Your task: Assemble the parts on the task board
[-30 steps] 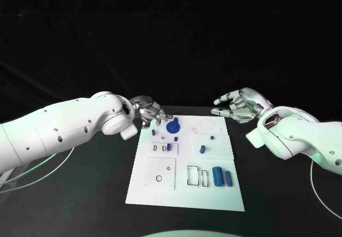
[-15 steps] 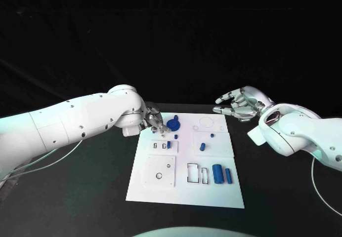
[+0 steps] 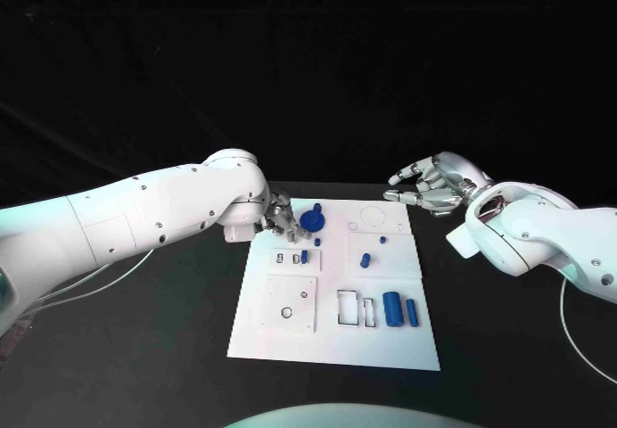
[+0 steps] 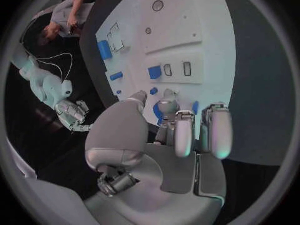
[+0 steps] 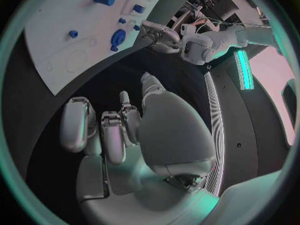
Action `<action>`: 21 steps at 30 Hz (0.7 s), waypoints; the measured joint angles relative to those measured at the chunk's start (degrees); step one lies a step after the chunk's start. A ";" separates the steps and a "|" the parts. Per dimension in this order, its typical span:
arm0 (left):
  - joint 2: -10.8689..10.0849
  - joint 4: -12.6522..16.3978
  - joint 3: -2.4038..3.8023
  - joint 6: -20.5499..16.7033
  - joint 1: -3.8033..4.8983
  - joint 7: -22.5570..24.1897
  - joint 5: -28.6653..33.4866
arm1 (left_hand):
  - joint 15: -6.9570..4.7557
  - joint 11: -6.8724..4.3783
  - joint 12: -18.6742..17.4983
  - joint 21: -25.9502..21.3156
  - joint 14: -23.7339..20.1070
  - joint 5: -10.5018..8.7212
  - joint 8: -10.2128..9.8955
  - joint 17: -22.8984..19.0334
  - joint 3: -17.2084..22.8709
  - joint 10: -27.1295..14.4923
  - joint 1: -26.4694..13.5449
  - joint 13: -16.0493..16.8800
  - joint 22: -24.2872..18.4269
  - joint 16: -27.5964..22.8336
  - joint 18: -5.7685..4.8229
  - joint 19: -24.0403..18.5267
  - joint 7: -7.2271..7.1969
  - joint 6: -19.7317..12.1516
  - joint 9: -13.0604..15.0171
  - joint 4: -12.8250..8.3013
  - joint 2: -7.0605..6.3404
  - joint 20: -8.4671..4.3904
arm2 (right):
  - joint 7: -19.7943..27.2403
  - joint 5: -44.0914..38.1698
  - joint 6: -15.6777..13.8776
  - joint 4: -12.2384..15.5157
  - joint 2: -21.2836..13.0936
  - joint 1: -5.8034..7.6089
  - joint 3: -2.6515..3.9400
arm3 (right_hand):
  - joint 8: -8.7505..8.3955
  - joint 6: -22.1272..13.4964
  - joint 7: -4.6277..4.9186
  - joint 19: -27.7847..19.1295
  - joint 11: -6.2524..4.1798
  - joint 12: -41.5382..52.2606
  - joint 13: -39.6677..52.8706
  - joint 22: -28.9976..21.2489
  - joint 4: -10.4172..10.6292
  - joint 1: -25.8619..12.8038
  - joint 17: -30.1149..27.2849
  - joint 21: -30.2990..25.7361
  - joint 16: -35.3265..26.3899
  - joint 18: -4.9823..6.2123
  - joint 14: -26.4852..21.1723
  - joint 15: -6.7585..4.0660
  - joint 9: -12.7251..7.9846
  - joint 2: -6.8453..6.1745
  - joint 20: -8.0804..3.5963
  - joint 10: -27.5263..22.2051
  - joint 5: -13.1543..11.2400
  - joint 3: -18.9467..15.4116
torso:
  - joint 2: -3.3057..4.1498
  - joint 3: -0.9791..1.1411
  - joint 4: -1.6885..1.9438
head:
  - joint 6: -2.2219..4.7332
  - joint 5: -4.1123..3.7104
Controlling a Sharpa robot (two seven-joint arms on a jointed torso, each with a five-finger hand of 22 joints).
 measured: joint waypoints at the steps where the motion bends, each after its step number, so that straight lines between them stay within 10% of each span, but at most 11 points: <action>1: 0.10 -0.09 -0.07 0.17 0.00 -0.10 0.01 | 0.00 0.00 0.14 0.00 0.00 1.67 0.00 0.00 -0.21 0.00 0.02 0.00 0.00 0.00 0.00 0.00 0.00 0.00 0.16 -0.01 -0.02 0.00 | -0.07 -0.05 0.03 -0.06 0.04 -0.01 -0.01 | 0.00 0.00 0.00 0.00 0.00 0.00 0.00 0.00 0.00 0.00 0.00 0.00 0.00 0.00 0.00 0.00 0.00 0.00 0.00 0.00 0.00 0.00 | 0.00 0.00 0.01 | -0.04 -0.02; 6: 0.53 -0.54 -0.42 0.94 0.00 -0.57 0.42 | 0.00 0.00 0.25 0.00 0.00 8.52 0.00 0.00 -0.52 0.00 0.27 -0.08 0.00 0.00 0.00 0.00 -0.21 -0.21 0.32 -0.03 -0.27 0.00 | -0.38 -0.29 0.19 -0.35 0.22 -0.02 -0.03 | 0.25 0.00 0.00 -0.21 0.00 0.00 0.00 0.00 0.00 0.00 0.00 -0.35 0.00 0.00 0.00 0.00 0.17 0.00 -0.21 0.00 2.06 0.00 | -0.02 -0.02 0.04 | -0.29 -0.03; 21: 1.54 -1.44 -0.88 2.58 0.00 -1.21 1.74 | 0.01 0.00 0.77 0.29 -0.01 10.06 0.00 -0.01 -0.51 -0.01 0.33 0.23 -0.01 0.24 0.01 -0.01 -0.21 -0.21 0.42 -0.03 -0.33 0.00 | -1.30 -0.91 0.57 -0.74 0.64 -0.11 -0.08 | 0.46 0.00 0.00 -0.21 -0.21 0.00 0.04 -0.01 -0.32 0.23 -0.01 -0.35 0.00 0.01 0.00 0.00 0.22 -0.23 -0.20 -0.20 2.76 0.32 | -0.01 0.03 -0.03 | -0.75 -0.38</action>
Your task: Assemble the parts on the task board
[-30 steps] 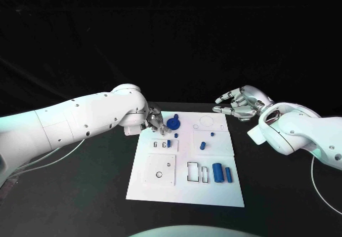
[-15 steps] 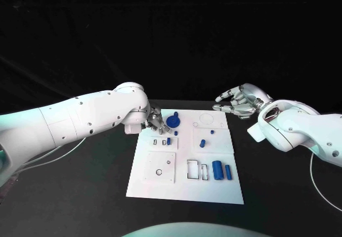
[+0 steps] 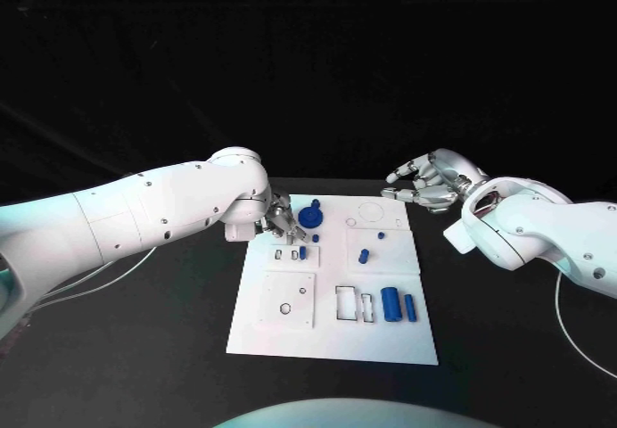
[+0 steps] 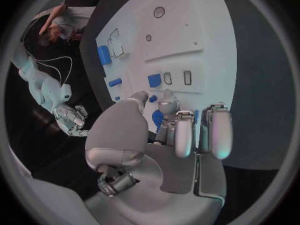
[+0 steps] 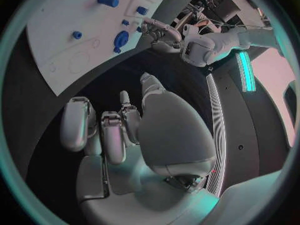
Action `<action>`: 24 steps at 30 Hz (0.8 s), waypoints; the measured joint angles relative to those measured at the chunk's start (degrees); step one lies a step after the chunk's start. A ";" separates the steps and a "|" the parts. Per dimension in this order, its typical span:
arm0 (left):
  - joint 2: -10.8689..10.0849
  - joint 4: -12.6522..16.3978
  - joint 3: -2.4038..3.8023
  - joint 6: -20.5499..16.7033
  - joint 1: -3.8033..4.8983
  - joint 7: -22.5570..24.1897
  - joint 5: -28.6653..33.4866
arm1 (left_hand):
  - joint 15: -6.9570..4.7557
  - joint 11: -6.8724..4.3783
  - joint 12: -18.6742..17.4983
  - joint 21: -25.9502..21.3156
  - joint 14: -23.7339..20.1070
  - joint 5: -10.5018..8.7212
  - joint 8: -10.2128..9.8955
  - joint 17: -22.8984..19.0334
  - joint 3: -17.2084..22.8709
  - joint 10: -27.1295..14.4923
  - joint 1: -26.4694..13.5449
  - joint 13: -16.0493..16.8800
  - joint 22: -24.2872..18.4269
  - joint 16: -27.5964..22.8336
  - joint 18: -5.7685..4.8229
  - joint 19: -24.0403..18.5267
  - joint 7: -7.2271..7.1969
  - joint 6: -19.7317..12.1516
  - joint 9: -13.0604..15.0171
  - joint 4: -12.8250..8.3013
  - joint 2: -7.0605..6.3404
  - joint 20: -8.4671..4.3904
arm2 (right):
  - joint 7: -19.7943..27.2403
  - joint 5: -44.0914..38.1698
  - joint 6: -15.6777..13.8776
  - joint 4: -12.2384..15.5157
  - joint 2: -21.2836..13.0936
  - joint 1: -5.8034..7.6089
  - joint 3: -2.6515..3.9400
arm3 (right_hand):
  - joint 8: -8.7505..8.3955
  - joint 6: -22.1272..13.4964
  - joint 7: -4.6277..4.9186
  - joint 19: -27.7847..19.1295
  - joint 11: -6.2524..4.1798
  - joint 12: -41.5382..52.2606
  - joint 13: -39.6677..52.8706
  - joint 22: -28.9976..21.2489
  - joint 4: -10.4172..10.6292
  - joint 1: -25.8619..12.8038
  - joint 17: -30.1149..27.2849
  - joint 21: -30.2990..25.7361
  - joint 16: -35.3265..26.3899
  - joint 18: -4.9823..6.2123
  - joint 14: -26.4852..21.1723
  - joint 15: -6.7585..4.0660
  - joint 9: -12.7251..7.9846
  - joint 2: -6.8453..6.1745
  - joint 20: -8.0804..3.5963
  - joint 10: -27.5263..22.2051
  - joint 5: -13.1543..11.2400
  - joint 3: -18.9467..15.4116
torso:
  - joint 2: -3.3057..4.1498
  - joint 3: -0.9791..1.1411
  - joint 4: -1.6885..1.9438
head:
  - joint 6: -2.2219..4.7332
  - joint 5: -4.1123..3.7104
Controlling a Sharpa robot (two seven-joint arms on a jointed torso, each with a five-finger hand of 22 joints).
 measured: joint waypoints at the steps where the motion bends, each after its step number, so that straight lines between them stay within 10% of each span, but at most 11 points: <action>1: 0.08 0.01 -0.02 0.09 0.00 -0.01 0.09 | 0.00 0.00 0.00 0.00 0.00 0.00 0.00 0.00 0.00 0.00 0.00 0.07 0.00 0.00 0.00 0.00 0.00 0.00 0.00 0.00 0.00 0.00 | -0.09 -0.06 0.04 -0.02 0.02 0.00 0.00 | 0.00 0.00 0.00 0.00 0.00 0.00 0.00 0.00 0.00 0.00 0.00 0.00 0.00 0.00 0.00 0.00 0.00 0.00 0.00 0.00 0.00 0.00 | 0.01 0.00 0.01 | -0.02 -0.04; 24: 1.80 -1.10 -0.56 1.24 -0.13 -0.07 1.84 | 0.00 0.00 0.30 -0.01 0.00 1.49 0.00 -0.01 0.12 0.00 0.23 0.28 -0.01 0.00 0.01 0.00 0.00 0.00 0.05 -0.12 -0.22 0.00 | -1.29 -0.60 0.62 -0.32 0.49 -0.03 0.00 | -0.01 0.00 0.00 0.00 0.00 0.00 -0.02 0.04 0.16 0.00 0.00 -0.25 -0.23 0.90 0.00 0.00 0.04 0.00 0.00 0.00 0.00 0.15 | 0.02 0.03 0.07 | -0.26 -0.30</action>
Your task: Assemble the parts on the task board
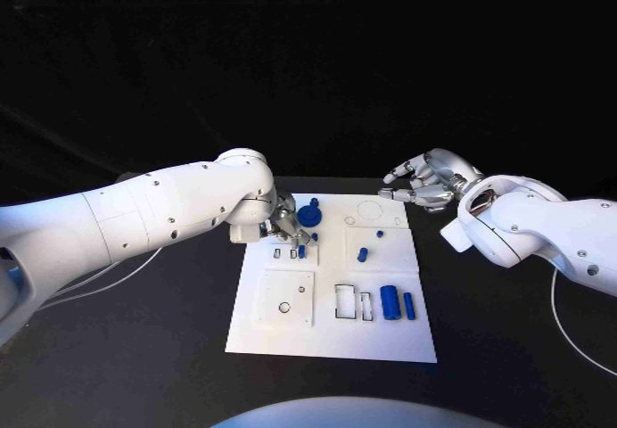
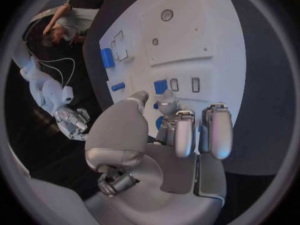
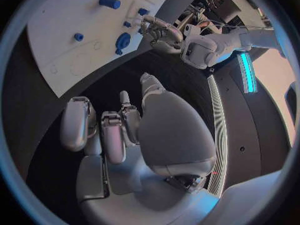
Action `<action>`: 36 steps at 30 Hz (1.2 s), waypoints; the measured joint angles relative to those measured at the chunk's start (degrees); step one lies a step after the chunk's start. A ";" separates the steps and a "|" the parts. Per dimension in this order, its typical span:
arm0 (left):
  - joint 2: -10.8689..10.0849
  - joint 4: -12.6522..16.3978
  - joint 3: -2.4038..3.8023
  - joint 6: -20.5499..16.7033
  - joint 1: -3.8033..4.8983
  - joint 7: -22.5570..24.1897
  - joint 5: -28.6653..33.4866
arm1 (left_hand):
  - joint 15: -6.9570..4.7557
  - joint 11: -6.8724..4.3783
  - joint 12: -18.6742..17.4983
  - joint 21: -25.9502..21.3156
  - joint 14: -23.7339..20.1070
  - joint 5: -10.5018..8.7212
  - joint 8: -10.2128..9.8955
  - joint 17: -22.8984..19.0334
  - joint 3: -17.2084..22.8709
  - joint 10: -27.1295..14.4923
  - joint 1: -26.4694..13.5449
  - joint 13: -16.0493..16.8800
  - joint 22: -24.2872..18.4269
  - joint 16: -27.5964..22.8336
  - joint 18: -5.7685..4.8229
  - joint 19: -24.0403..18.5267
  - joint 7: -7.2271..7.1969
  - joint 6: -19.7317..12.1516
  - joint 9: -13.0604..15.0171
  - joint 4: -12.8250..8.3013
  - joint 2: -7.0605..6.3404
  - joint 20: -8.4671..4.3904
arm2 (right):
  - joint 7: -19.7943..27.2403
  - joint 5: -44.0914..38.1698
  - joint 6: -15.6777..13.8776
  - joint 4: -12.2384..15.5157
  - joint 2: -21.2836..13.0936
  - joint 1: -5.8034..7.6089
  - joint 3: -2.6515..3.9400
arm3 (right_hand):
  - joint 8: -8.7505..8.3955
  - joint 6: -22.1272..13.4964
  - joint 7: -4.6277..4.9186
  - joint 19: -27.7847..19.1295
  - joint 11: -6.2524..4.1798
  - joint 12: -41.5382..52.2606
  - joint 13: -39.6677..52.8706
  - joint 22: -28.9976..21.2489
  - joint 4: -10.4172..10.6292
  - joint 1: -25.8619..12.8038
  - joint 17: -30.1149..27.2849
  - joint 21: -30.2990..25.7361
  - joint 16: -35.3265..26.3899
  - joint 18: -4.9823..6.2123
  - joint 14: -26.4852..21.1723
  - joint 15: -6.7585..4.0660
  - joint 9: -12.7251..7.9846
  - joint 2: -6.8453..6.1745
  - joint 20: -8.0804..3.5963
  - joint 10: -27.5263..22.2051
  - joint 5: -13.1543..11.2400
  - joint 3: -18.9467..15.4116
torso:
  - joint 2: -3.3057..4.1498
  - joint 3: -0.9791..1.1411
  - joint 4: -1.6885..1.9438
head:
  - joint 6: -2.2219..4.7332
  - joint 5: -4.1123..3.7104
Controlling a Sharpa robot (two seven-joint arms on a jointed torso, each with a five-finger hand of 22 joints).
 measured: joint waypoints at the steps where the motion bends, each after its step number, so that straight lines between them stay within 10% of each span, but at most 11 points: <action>1: 0.04 -0.08 -0.02 0.04 -0.01 0.00 0.06 | 0.00 0.00 0.00 0.00 0.00 0.00 0.00 0.00 0.11 0.00 0.00 0.00 0.00 0.00 0.00 0.00 0.00 0.00 0.00 -0.11 0.00 0.00 | -0.04 -0.01 0.03 -0.01 0.02 0.00 0.00 | 0.00 0.00 0.00 0.00 0.00 0.00 0.00 0.00 0.00 0.00 0.00 0.00 0.00 0.00 0.00 0.00 0.00 0.00 0.00 0.00 0.00 0.00 | -0.01 0.01 -0.01 | -0.03 0.00; 36: 0.64 -1.31 -0.14 1.50 -0.89 0.06 0.83 | 0.00 0.00 0.21 0.20 0.00 0.22 0.00 -0.01 1.65 0.00 1.54 0.01 -0.01 0.23 0.01 0.00 0.00 0.00 -0.02 -0.04 0.63 0.00 | -0.57 -0.11 0.63 -0.45 0.67 -0.07 -0.01 | 0.22 0.00 0.00 0.00 0.00 -0.23 -0.02 -0.02 0.06 0.00 0.00 -0.22 0.00 0.00 0.00 0.00 0.10 0.00 0.00 0.00 0.24 0.27 | 0.04 0.07 -0.03 | -0.35 -0.24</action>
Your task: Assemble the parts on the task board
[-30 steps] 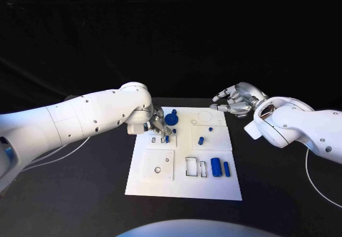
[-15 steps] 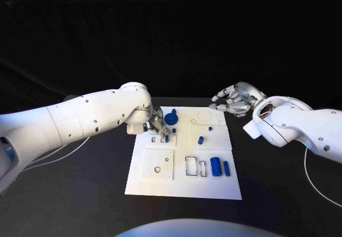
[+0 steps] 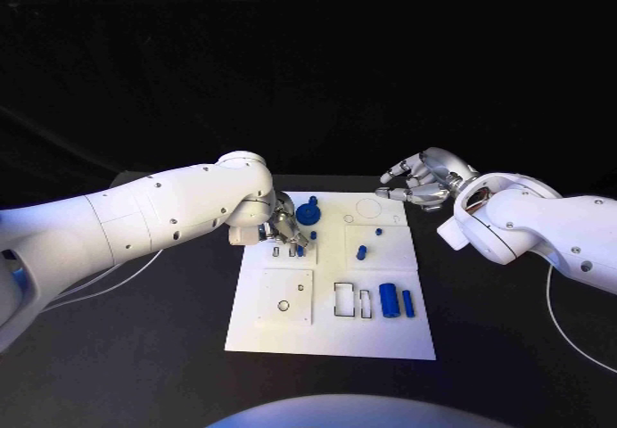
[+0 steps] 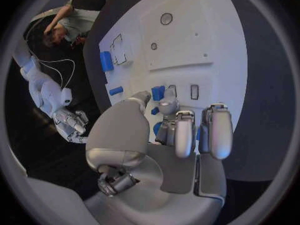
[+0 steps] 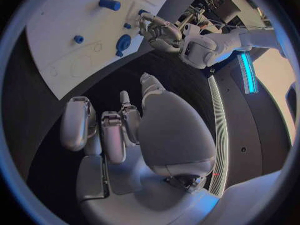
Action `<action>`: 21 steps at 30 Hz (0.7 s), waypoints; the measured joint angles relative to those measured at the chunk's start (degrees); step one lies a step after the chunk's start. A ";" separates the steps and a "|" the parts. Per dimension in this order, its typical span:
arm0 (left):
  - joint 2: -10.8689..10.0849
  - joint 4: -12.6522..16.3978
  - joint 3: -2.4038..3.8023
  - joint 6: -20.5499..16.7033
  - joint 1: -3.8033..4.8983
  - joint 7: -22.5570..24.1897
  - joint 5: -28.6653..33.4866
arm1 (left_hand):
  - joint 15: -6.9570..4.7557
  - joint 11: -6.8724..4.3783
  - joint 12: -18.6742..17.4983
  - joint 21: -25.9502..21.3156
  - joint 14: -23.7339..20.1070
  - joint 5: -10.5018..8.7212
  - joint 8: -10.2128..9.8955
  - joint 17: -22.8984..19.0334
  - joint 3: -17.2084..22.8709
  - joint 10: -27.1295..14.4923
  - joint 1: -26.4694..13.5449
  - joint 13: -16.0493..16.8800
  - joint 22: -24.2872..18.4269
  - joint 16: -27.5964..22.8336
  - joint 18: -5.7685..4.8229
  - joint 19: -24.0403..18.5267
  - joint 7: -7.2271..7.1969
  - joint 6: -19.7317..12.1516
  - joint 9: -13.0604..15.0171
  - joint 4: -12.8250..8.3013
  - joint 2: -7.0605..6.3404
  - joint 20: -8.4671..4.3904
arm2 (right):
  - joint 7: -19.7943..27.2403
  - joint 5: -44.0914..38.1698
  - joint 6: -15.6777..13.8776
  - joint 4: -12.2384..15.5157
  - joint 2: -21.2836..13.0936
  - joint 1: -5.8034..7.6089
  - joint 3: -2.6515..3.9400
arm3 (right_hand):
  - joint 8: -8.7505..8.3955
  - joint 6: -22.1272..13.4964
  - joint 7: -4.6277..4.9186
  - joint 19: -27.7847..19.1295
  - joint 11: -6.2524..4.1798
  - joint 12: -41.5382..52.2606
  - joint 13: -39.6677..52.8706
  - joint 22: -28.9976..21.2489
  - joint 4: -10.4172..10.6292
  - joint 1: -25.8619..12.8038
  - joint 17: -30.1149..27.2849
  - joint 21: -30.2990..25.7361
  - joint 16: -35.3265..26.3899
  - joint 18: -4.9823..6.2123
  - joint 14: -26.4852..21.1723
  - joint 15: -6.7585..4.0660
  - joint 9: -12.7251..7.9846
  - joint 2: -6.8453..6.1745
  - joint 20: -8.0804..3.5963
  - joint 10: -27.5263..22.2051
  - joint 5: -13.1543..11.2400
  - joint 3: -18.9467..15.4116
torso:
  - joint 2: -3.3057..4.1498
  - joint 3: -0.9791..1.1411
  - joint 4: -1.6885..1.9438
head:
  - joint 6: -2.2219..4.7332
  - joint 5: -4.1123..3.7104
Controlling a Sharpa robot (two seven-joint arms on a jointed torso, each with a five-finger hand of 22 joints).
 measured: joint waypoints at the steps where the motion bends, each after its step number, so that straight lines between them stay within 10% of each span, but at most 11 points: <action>1: 0.00 -0.02 -0.01 0.00 -0.03 0.00 0.04 | 0.00 0.00 0.00 0.00 0.00 0.00 0.00 0.00 0.00 0.00 0.21 0.00 0.00 0.00 0.00 0.00 0.00 0.00 0.00 0.00 0.21 0.00 | -0.01 0.00 0.02 0.00 0.02 0.00 0.00 | 0.00 0.00 0.00 0.00 0.00 0.00 0.00 0.00 -0.06 0.00 0.00 0.00 0.00 0.00 0.00 0.00 0.00 0.00 0.00 0.00 0.00 0.06 | 0.01 0.00 0.01 | -0.01 -0.03; 9: -0.03 -0.06 -0.01 -0.03 -0.19 0.04 0.53 | 0.00 -0.21 0.00 0.00 0.00 0.00 0.00 0.00 1.97 -0.22 1.83 -0.01 0.00 0.00 0.00 0.00 0.00 0.00 0.00 -0.10 0.74 0.00 | -0.11 -0.02 0.13 0.00 0.06 -0.01 0.00 | 0.00 0.00 0.00 0.00 0.00 0.00 0.00 0.00 -0.06 0.00 0.00 0.00 0.00 0.00 0.00 0.00 0.00 0.00 0.00 0.00 -0.01 0.06 | 0.03 0.01 0.02 | -0.11 -0.20; 13: -0.04 -0.06 -0.01 -0.09 -0.19 0.07 0.75 | 0.00 -0.21 0.04 0.00 0.00 -4.73 0.01 0.00 5.65 -0.22 4.00 -0.04 0.00 0.00 0.00 0.00 0.00 0.00 0.08 -0.10 1.20 0.00 | -0.15 -0.03 0.18 0.00 0.07 -0.01 0.00 | 0.00 0.00 0.00 0.00 0.00 0.00 -0.01 -0.01 0.10 0.00 0.00 0.00 0.00 0.00 0.00 0.00 0.00 0.00 0.00 0.00 0.21 0.22 | 0.03 0.00 0.01 | -0.20 -0.21; 21: -0.40 0.07 0.00 -0.70 -0.22 0.17 1.48 | -0.34 -1.37 1.46 0.19 0.11 -9.28 3.67 0.00 22.90 0.53 5.42 0.55 -0.01 -0.01 0.00 0.39 -1.04 -0.58 0.76 -1.65 -2.27 -0.63 | -0.25 -0.06 0.30 -0.04 0.09 -0.01 -0.01 | 0.00 0.19 -0.20 0.00 0.00 0.00 -0.01 -0.01 0.10 0.00 0.00 0.00 0.00 0.00 0.00 0.00 -0.01 0.00 0.00 0.00 0.21 0.22 | 0.00 0.04 0.04 | -0.35 -0.28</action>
